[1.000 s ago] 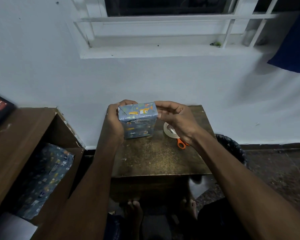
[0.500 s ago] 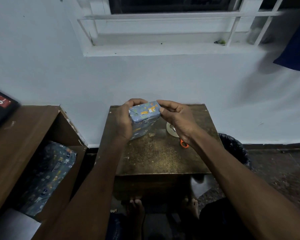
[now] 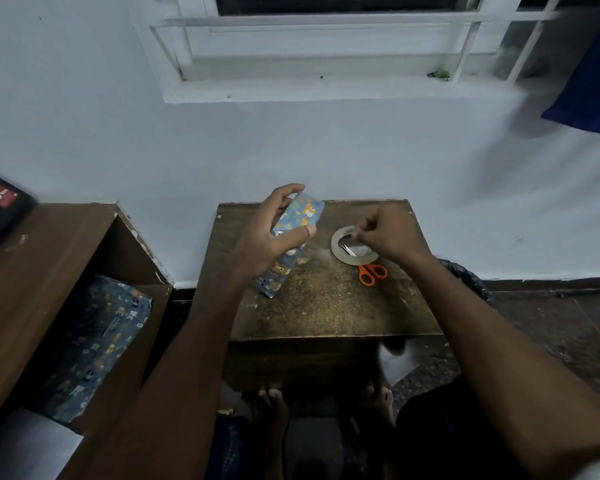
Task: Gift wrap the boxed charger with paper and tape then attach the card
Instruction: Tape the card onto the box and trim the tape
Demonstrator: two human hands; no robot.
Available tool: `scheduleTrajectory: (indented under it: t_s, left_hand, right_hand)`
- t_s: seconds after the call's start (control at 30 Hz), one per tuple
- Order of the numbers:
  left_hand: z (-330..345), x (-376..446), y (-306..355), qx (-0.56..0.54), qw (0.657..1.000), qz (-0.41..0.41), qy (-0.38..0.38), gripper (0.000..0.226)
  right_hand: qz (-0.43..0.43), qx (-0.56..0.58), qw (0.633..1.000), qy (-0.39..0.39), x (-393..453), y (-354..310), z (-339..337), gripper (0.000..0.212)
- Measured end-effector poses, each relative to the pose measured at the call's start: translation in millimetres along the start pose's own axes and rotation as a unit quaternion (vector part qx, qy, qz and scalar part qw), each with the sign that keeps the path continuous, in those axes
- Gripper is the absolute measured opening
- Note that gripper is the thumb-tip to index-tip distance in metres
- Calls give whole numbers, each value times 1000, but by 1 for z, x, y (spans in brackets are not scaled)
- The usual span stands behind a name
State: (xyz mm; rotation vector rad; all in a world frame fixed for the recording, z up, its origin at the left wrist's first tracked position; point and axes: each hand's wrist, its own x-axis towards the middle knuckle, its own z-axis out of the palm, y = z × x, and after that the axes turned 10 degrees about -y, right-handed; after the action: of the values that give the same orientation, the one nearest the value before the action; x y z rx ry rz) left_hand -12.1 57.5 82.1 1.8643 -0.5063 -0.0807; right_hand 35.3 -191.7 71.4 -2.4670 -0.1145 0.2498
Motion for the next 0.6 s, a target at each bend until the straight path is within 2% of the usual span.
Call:
scheduleTrajectory:
  t_s: [0.07,0.13,0.23,0.37,0.43,0.5,0.6]
  left_hand:
    - [0,-1,-3,9,1000,0,7,64]
    - [0,-1,-6,12,1000,-2,13,63]
    - [1,-3,-6,14,999,6,29,62]
    - [0,-4,-14,69,995,43,51,61]
    - [-1,-4,-17,98,993,46,56,61]
    - [-1,-6,-17,121,989,56,56,58]
    - [0,-9,-15,139,986,71,52,55]
  right_hand:
    - [49,-71,995,-48,1,3,3,17]
    - [81,-98,990,-57,2,0,1,21]
    - [112,-144,982,-53,-5,-3,-6,25]
    - [130,-189,967,-108,-17,-6,4,23]
    - [116,-202,967,-101,-22,-9,11,26]
    - [97,-223,967,-70,-26,-13,16,17]
    - [81,-261,961,-43,-31,-17,28,24]
